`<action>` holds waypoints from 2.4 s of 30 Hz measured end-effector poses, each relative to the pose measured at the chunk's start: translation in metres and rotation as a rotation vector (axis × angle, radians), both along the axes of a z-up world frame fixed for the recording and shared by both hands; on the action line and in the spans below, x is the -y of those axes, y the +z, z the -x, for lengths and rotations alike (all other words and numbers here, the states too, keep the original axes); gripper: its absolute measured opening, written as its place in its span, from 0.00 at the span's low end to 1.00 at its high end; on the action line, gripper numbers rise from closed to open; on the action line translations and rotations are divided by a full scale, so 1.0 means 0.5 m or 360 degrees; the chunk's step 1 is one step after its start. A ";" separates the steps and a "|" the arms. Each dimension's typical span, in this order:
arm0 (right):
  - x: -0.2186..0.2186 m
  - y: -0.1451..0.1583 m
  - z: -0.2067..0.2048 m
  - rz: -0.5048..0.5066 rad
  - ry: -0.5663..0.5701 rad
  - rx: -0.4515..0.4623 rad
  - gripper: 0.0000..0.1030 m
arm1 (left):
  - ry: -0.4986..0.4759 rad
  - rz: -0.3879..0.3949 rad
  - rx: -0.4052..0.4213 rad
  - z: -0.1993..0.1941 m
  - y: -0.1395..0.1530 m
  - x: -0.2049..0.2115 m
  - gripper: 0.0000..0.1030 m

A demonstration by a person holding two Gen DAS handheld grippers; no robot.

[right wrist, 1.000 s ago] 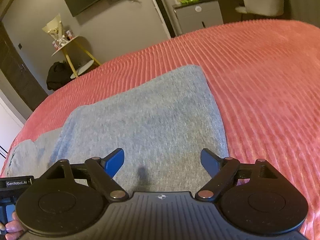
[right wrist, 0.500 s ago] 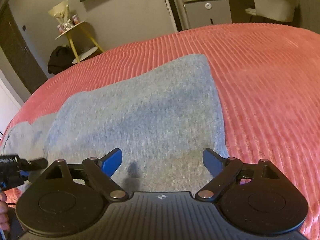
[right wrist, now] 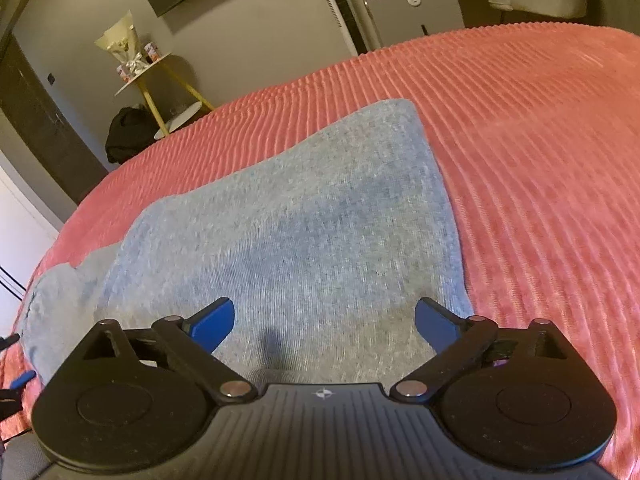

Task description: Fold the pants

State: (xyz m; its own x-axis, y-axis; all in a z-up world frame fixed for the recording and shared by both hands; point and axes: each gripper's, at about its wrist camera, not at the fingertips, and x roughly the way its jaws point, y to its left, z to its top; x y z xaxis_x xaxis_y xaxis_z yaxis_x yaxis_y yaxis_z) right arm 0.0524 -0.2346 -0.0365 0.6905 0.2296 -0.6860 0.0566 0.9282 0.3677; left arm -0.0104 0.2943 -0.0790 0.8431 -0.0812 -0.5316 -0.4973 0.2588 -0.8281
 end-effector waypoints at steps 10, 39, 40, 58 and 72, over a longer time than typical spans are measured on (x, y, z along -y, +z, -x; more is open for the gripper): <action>0.000 -0.002 -0.003 0.0010 0.0008 -0.0002 0.96 | 0.0073 -0.0035 -0.0093 -0.034 -0.019 -0.018 0.65; 0.024 0.012 0.011 -0.0114 -0.0033 0.0083 0.96 | -0.0523 -0.1629 0.0335 -0.086 0.295 0.326 0.19; 0.026 0.014 0.013 -0.0127 -0.0039 0.0096 0.96 | -0.0594 -0.1691 0.0396 -0.081 0.308 0.368 0.19; 0.096 0.018 0.043 -0.0801 -0.0011 0.0121 0.96 | -0.1210 -0.1365 0.0195 -0.060 0.226 0.532 0.67; 0.015 -0.041 -0.085 -0.0857 0.0120 -0.0269 0.73 | -0.0725 -0.1157 -0.0157 -0.059 0.139 0.412 0.67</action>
State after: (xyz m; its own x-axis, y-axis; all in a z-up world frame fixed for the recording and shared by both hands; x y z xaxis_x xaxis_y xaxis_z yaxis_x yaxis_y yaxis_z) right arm 0.0951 -0.2423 -0.0570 0.5496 0.6217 -0.5581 0.0965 0.6162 0.7816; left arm 0.0190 0.0884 -0.0097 0.7584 -0.0116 -0.6517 -0.2769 0.8994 -0.3382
